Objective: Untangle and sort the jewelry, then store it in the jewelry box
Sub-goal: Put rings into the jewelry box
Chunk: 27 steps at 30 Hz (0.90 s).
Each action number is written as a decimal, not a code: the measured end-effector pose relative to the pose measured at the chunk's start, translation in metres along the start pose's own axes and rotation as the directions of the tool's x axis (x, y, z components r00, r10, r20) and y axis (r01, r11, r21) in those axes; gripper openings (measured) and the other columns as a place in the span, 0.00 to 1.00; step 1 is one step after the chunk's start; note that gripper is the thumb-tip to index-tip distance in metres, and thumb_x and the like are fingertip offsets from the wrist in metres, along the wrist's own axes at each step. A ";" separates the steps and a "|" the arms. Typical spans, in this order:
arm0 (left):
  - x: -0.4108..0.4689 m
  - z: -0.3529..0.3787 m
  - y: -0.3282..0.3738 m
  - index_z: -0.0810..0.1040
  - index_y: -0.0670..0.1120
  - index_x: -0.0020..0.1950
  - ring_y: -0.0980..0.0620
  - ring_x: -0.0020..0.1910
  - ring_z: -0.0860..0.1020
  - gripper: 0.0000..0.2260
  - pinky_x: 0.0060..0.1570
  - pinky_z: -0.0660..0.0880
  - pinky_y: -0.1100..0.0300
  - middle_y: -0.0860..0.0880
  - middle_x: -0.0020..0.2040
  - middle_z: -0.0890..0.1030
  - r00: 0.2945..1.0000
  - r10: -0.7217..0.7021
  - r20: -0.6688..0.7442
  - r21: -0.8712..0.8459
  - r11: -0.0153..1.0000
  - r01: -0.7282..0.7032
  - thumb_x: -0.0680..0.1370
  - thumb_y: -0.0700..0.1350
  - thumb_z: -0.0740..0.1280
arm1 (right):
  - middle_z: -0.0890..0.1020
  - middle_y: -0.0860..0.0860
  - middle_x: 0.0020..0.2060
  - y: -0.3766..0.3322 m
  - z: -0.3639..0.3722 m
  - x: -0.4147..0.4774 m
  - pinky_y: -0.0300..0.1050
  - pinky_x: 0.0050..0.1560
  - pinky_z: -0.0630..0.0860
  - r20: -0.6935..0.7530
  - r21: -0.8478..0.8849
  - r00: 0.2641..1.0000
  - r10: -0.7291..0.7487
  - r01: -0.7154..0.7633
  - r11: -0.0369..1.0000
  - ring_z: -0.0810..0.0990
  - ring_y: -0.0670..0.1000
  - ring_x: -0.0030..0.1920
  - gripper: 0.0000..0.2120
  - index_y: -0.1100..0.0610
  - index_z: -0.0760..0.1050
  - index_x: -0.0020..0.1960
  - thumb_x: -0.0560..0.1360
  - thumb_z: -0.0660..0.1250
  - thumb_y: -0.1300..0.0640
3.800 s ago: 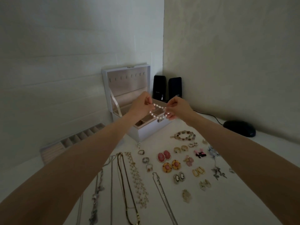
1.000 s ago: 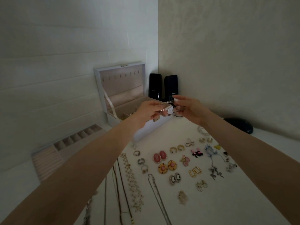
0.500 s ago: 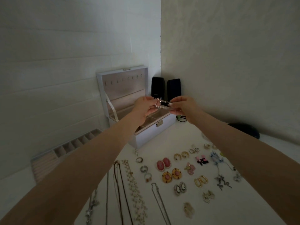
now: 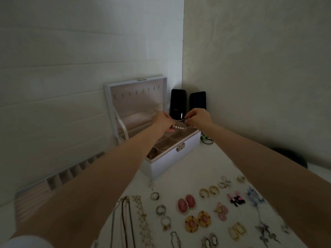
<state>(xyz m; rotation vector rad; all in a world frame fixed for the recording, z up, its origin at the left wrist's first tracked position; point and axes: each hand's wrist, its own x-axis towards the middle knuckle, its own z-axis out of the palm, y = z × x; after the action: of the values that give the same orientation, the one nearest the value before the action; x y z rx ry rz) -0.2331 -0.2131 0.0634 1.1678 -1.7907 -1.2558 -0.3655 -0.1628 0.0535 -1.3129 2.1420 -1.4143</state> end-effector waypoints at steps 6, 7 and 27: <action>0.015 0.009 -0.009 0.74 0.44 0.41 0.42 0.50 0.81 0.06 0.51 0.79 0.47 0.41 0.48 0.80 0.998 0.041 0.054 0.238 0.970 -0.053 0.74 0.42 0.70 | 0.81 0.55 0.53 0.010 0.002 0.013 0.46 0.55 0.77 0.061 -0.261 0.996 -0.061 0.075 0.963 0.79 0.53 0.53 0.12 0.59 0.79 0.56 0.73 0.71 0.58; 0.013 0.009 -0.009 0.72 0.46 0.40 0.43 0.50 0.80 0.07 0.52 0.79 0.48 0.41 0.49 0.80 0.998 0.052 0.038 0.296 0.953 -0.061 0.75 0.42 0.68 | 0.82 0.55 0.52 0.011 0.001 0.013 0.47 0.55 0.77 0.065 -0.293 0.996 -0.067 0.083 0.953 0.80 0.54 0.53 0.12 0.58 0.79 0.55 0.73 0.71 0.57; -0.090 0.068 -0.002 0.80 0.44 0.50 0.52 0.49 0.78 0.06 0.47 0.74 0.62 0.47 0.54 0.81 0.818 0.362 0.447 0.364 0.762 -0.536 0.76 0.44 0.68 | 0.81 0.53 0.50 0.047 -0.096 -0.085 0.43 0.47 0.74 0.152 -0.728 0.965 0.212 -0.036 0.685 0.78 0.52 0.50 0.19 0.61 0.79 0.56 0.69 0.75 0.52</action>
<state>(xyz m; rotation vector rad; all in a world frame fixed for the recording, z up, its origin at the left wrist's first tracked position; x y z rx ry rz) -0.2565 -0.1056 0.0372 0.6711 -2.5709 -0.7729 -0.4037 -0.0320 0.0402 -1.4147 2.6611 -0.2889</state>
